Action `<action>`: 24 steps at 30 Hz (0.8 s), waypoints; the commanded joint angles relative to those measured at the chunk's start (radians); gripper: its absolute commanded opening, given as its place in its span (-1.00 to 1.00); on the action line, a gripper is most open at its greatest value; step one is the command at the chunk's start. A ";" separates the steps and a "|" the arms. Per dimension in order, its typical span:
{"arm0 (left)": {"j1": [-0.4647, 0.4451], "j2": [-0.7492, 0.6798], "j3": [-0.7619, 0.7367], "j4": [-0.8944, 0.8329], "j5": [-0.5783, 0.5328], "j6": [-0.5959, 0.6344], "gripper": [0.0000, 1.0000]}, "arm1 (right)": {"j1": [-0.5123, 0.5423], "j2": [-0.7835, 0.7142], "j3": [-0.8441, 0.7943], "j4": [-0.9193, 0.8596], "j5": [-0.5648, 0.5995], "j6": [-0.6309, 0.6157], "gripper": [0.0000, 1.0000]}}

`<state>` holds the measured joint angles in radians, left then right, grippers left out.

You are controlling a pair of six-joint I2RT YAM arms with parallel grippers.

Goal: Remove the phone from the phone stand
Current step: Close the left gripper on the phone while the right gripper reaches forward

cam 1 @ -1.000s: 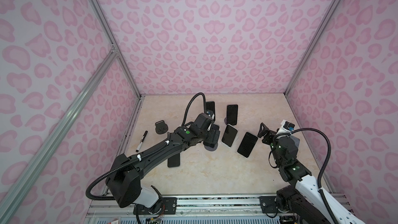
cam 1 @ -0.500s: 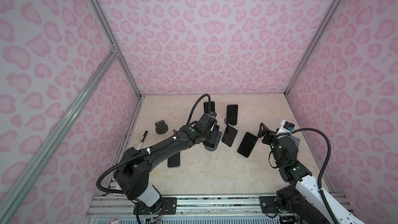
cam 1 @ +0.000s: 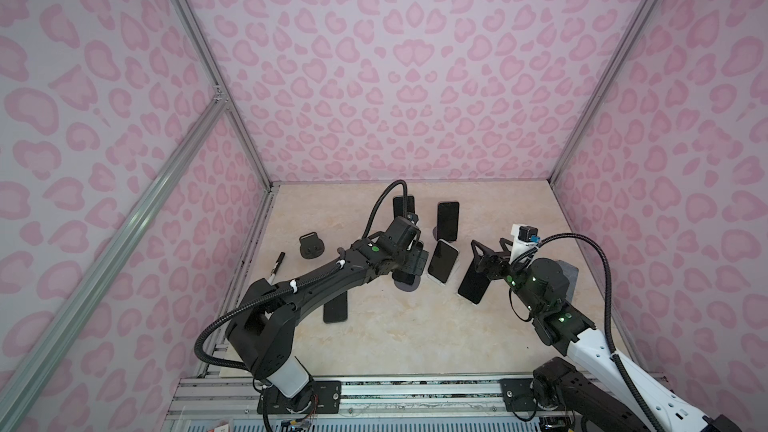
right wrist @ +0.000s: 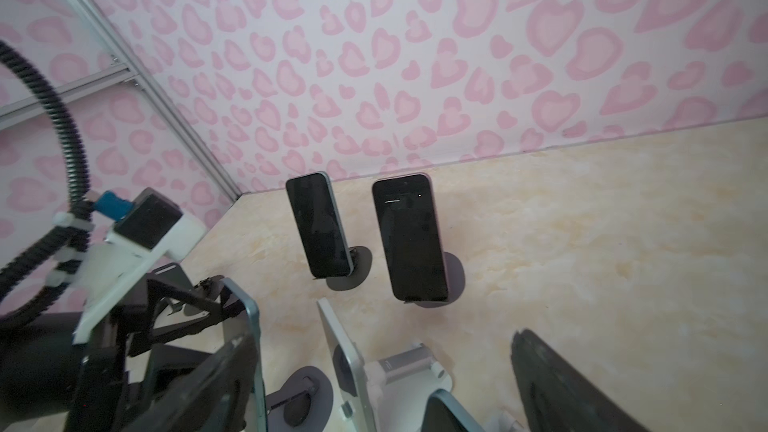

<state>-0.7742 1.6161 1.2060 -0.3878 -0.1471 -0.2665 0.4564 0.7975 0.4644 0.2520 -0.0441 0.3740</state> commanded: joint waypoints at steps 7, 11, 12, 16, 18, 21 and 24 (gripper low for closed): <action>0.001 0.024 0.016 0.041 -0.028 -0.030 0.99 | 0.076 0.043 0.019 0.017 0.037 -0.083 0.95; 0.000 0.030 0.023 0.045 -0.021 -0.027 0.99 | 0.079 0.041 0.015 0.017 0.071 -0.084 0.95; 0.000 0.032 0.025 0.050 -0.019 -0.025 1.00 | 0.082 0.039 0.013 0.019 0.078 -0.087 0.95; 0.001 0.045 0.027 0.055 -0.029 -0.021 0.98 | 0.084 0.035 0.006 0.028 0.078 -0.091 0.95; 0.001 0.054 0.035 0.048 -0.028 -0.014 0.97 | 0.086 0.042 0.014 0.021 0.078 -0.090 0.95; 0.003 0.065 0.055 0.030 -0.019 -0.008 0.92 | 0.086 0.053 0.019 0.012 0.079 -0.091 0.95; 0.001 0.064 0.055 0.028 -0.025 -0.005 0.88 | 0.085 0.049 0.019 0.013 0.086 -0.090 0.95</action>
<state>-0.7723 1.6733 1.2518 -0.3649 -0.1646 -0.2840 0.5415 0.8474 0.4789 0.2565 0.0261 0.2947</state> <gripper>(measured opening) 0.945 0.977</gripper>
